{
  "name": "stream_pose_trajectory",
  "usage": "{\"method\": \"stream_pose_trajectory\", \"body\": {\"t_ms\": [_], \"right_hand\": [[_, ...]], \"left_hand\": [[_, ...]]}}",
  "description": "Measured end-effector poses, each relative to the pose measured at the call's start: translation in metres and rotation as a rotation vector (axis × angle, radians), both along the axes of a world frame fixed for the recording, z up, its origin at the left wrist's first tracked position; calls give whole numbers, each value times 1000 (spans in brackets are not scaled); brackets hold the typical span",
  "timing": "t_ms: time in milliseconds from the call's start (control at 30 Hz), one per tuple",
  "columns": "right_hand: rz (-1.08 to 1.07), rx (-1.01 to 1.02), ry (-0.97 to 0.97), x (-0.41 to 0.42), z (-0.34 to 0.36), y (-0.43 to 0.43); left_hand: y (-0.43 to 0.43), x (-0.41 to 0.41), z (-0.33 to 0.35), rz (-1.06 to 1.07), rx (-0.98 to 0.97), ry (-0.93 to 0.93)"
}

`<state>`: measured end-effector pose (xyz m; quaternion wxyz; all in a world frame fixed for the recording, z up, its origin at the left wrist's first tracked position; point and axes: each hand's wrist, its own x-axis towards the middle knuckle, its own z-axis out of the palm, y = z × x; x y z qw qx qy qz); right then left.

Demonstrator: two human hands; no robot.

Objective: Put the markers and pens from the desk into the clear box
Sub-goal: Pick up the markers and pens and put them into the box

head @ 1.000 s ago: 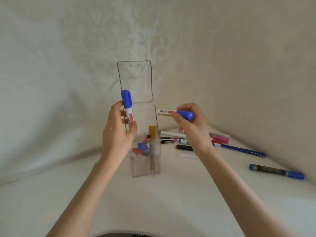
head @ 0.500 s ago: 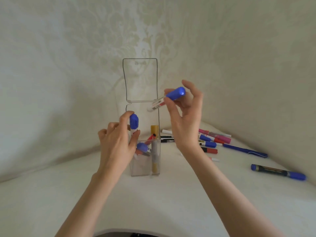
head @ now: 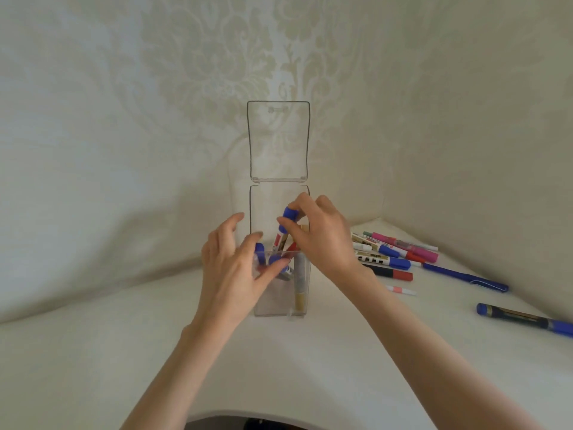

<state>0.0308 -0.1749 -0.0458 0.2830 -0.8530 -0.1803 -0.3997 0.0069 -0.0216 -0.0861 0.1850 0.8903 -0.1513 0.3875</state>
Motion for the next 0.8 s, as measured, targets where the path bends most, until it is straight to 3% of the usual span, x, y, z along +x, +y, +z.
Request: {"method": "stream_pose_trajectory", "body": {"t_ms": [167, 267, 400, 500, 567, 633, 733, 800], "right_hand": [[44, -228, 95, -2, -13, -9], [78, -312, 177, -13, -10, -18], [110, -78, 104, -39, -29, -55], [-34, 38, 186, -53, -53, -103], [-169, 47, 291, -57, -65, -140], [-316, 42, 371, -60, -76, -174], [-536, 16, 447, -67, -88, -219], [-651, -12, 542, -72, -96, -245]], "left_hand": [[1, -8, -12, -140, -244, 88], [-5, -12, -18, -121, -238, -9], [-29, -29, -28, -207, -178, -190], [-64, -37, -38, -279, -82, -244], [-92, -31, -40, -425, -10, -155], [-122, -18, -41, -535, 10, 56], [-160, 20, -43, -568, -61, 349], [-179, 49, -43, -566, 5, 412]]}}
